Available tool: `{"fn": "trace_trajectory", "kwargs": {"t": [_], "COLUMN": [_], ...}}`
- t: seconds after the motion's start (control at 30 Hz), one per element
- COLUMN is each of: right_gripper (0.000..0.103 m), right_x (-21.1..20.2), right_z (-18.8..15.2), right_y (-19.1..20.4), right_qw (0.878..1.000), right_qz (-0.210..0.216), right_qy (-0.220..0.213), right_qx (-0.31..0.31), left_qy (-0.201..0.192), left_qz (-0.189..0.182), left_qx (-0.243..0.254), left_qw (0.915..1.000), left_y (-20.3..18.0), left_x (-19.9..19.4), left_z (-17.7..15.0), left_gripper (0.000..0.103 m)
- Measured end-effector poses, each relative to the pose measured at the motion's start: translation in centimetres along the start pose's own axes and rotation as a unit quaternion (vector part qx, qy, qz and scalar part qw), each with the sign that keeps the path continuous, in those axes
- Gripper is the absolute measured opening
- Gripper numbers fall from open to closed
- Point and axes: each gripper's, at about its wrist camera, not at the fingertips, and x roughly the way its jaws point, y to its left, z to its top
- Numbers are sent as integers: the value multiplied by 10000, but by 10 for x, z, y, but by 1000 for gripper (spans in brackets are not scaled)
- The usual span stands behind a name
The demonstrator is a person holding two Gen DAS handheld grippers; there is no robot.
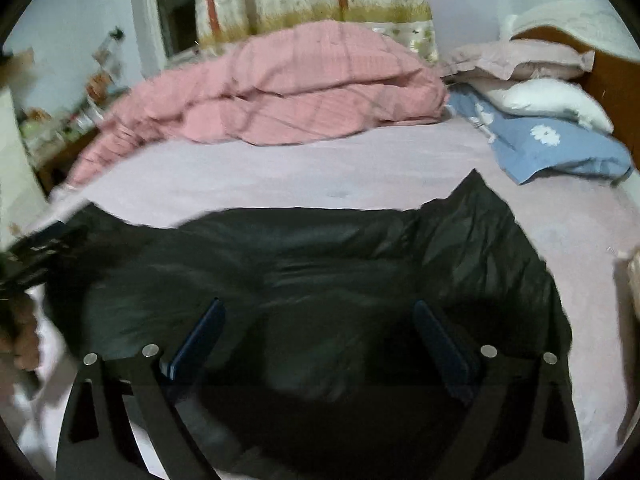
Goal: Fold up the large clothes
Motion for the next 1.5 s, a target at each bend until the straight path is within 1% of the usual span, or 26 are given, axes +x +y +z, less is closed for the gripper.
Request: {"fn": "trace_trajectory", "kwargs": {"t": [0.1, 0.17, 0.23, 0.3, 0.37, 0.43, 0.47, 0.53, 0.6, 0.63, 0.77, 0.87, 0.97, 1.03, 1.1, 1.13, 1.17, 1.2, 1.23, 1.27, 1.3, 1.33, 1.37, 1.4, 1.47, 1.5], "right_gripper": [96, 96, 96, 96, 96, 96, 96, 97, 98, 98, 100, 102, 102, 100, 97, 95, 94, 92, 91, 90, 90, 90, 90, 90, 90, 90], "right_x": [-9, -8, -1, 6, 18, 34, 43, 50, 57, 59, 70, 74, 70, 60, 45, 35, 25, 14, 2, -7, -19, -30, -40, -48, -67, -74], "right_z": [3, 5, 5, 2, -1, -6, -11, -18, -23, -26, -31, -30, -29, -27, -24, -24, -23, -22, -21, -20, -20, -19, -20, -20, -28, -32], "right_y": [19, 35, 56, 72, 86, 92, 91, 87, 80, 80, 89, 87, 86, 84, 79, 76, 73, 71, 67, 64, 59, 51, 42, 32, 3, -8], "right_qw": [9999, 9993, 9985, 9978, 9968, 9957, 9952, 9954, 9956, 9957, 9947, 9942, 9947, 9958, 9971, 9978, 9985, 9990, 9992, 9990, 9986, 9982, 9981, 9979, 9950, 9925], "right_qz": [152, 332, 467, 517, 495, 336, 282, 318, 385, 353, 26, 56, 49, 130, 289, 331, 309, 227, 87, -23, -146, -226, -248, -230, -53, 48], "right_qy": [22, 30, 136, 201, 363, 613, 703, 731, 747, 750, 778, 863, 783, 659, 516, 415, 301, 159, -19, -152, -319, -467, -553, -604, -672, -685], "right_qx": [-73, -155, -248, -363, -509, -606, -616, -532, -407, -411, -673, -637, -663, -621, -478, -394, -345, -341, -387, -415, -403, -301, -140, 66, 742, 1007], "left_qy": [298, 539, 783, 883, 897, 990, 1075, 1186, 1218, 1219, 1196, 1175, 1182, 1062, 607, 318, 163, 71, -30, -217, -407, -489, -494, -469, -510, -513], "left_qz": [113, 135, -8, -190, -176, -70, -74, -193, -254, -277, -313, -346, -386, -493, -887, -1049, -1065, -993, -911, -891, -918, -954, -1045, -1223, -1683, -1749], "left_qx": [-271, -391, -561, -845, -851, -736, -717, -824, -910, -939, -992, -1022, -1090, -1136, -1307, -1428, -1453, -1389, -1226, -1010, -804, -666, -524, -439, -352, -296], "left_qw": [9991, 9977, 9954, 9923, 9922, 9923, 9916, 9893, 9881, 9877, 9874, 9872, 9862, 9866, 9856, 9837, 9835, 9853, 9883, 9907, 9917, 9920, 9919, 9904, 9838, 9828], "left_y": [29, 43, 53, 61, 62, 58, 56, 57, 58, 59, 60, 61, 63, 67, 76, 79, 78, 74, 66, 55, 43, 32, 16, 2, -25, -37], "left_x": [11, 24, 36, 42, 46, 55, 60, 69, 72, 73, 73, 73, 71, 62, 35, 13, -3, -17, -31, -46, -59, -67, -73, -75, -77, -76], "left_z": [-2, -7, -17, -25, -31, -36, -40, -47, -51, -52, -56, -57, -57, -55, -54, -55, -54, -52, -48, -43, -38, -32, -24, -17, -7, -3], "left_gripper": [84, 84, 84, 84, 85, 86, 87, 88, 90, 91, 91, 92, 92, 89, 88, 88, 89, 89, 89, 89, 89, 89, 88, 86, 86, 86]}}
